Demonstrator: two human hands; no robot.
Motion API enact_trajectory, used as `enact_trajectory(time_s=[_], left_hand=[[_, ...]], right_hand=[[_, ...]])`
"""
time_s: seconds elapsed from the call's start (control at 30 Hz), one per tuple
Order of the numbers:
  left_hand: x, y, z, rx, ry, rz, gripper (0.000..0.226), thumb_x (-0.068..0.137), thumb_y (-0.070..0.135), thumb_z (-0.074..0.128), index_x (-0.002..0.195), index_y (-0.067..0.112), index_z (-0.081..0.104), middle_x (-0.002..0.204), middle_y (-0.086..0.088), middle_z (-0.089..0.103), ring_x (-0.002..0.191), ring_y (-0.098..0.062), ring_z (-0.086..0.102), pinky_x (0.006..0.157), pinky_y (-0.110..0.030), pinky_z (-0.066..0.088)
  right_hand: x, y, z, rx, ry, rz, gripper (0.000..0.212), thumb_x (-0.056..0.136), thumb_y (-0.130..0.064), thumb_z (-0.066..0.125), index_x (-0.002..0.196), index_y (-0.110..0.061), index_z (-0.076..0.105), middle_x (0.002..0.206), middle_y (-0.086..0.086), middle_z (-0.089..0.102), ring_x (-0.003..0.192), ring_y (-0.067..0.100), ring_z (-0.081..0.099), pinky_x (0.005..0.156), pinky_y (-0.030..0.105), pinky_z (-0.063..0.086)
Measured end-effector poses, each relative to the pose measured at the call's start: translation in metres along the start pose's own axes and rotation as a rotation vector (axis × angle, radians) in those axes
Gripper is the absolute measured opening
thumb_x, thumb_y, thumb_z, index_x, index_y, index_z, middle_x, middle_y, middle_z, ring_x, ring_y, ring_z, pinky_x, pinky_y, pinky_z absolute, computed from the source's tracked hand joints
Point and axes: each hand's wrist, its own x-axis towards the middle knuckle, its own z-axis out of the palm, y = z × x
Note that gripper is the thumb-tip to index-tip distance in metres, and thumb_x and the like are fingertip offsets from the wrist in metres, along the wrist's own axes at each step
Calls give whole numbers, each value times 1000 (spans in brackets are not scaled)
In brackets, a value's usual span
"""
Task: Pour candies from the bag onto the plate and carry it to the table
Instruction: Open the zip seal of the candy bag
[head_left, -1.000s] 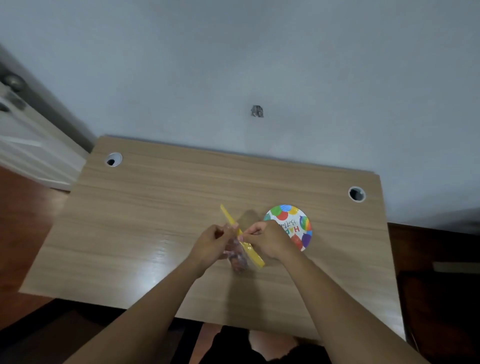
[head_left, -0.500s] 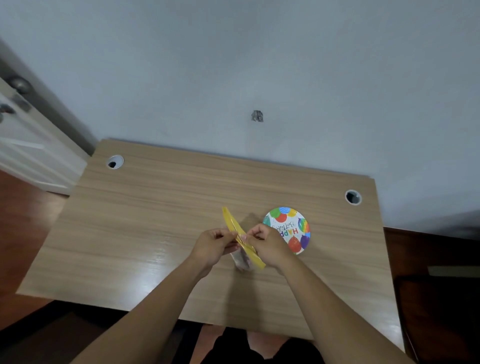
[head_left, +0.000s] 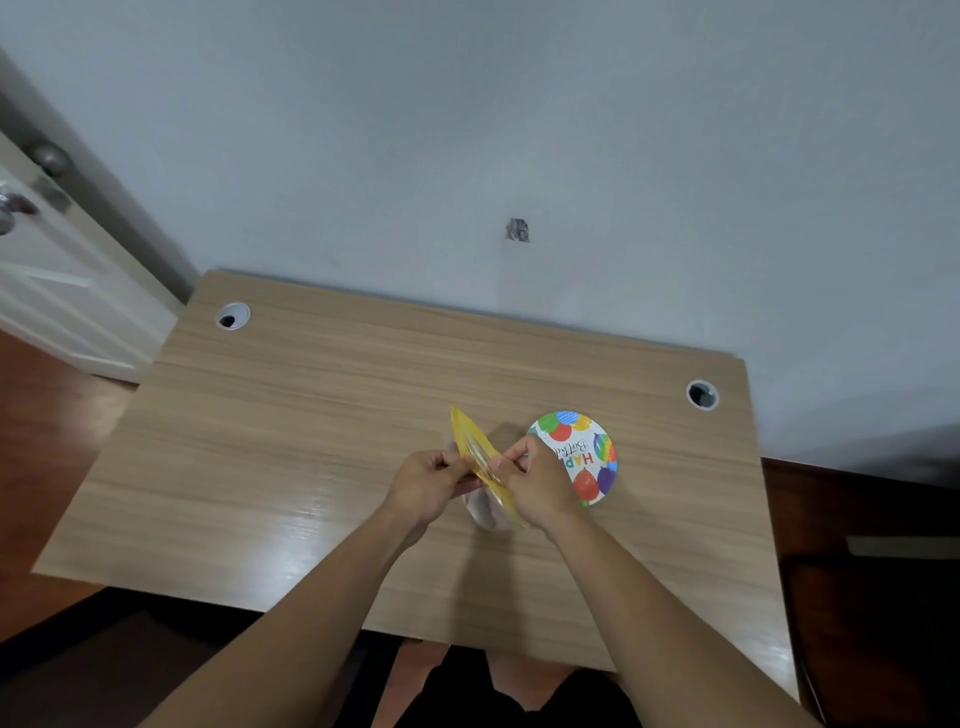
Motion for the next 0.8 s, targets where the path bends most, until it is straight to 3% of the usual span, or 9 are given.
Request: enact_trajectory(time_s=[0.2, 0.3, 0.4, 0.53, 0.6, 0.7, 0.8], left_hand=[[-14, 13, 5, 59, -9, 10, 23, 101, 6, 67, 84, -1, 80, 94, -20, 84, 86, -20, 84, 86, -24, 66], [-17, 20, 9, 117, 32, 14, 29, 102, 3, 62, 78, -4, 75, 93, -24, 83, 84, -23, 85, 75, -20, 66], [-22, 26, 9, 150, 71, 37, 39, 102, 0, 58, 65, 0, 68, 81, -23, 82, 71, -24, 84, 67, -23, 67], [-29, 33, 5, 365, 75, 41, 32, 103, 8, 59, 74, 3, 73, 91, -24, 83, 84, -35, 84, 91, -43, 67], [-30, 35, 3, 589, 71, 46, 32, 99, 19, 63, 71, 10, 74, 86, -16, 85, 81, -30, 84, 90, -48, 65], [-31, 40, -1, 827, 97, 34, 34, 95, 32, 64, 65, 15, 68, 82, -13, 85, 77, -31, 83, 82, -43, 67], [-30, 47, -7, 963, 111, -44, 35, 95, 35, 63, 75, 10, 78, 82, -7, 85, 67, -27, 79, 66, -29, 64]], right_hand=[[-10, -9, 4, -55, 61, -9, 6, 103, -13, 60, 103, -7, 62, 82, -9, 60, 81, 16, 58, 60, 21, 37], [-13, -16, 10, -52, 137, 16, 8, 101, -10, 56, 95, -13, 51, 87, -1, 60, 85, 23, 57, 62, 31, 39], [-13, -16, 2, -30, 245, 24, 16, 100, -15, 58, 101, -13, 42, 89, 6, 58, 80, 29, 54, 64, 36, 36], [-12, -8, -19, -180, 218, -47, 8, 107, -16, 50, 100, -14, 47, 87, 6, 62, 78, 28, 55, 54, 33, 28], [-7, -4, -28, -258, 195, -103, 6, 107, -17, 51, 101, -14, 51, 88, 9, 69, 77, 28, 56, 56, 34, 31], [1, 2, -41, -390, 179, -189, 8, 108, -19, 52, 100, -18, 49, 88, 12, 72, 77, 33, 62, 63, 43, 46], [4, 7, -60, -539, 198, -225, 10, 111, -21, 49, 113, -13, 53, 92, 14, 72, 77, 34, 55, 64, 41, 41]])
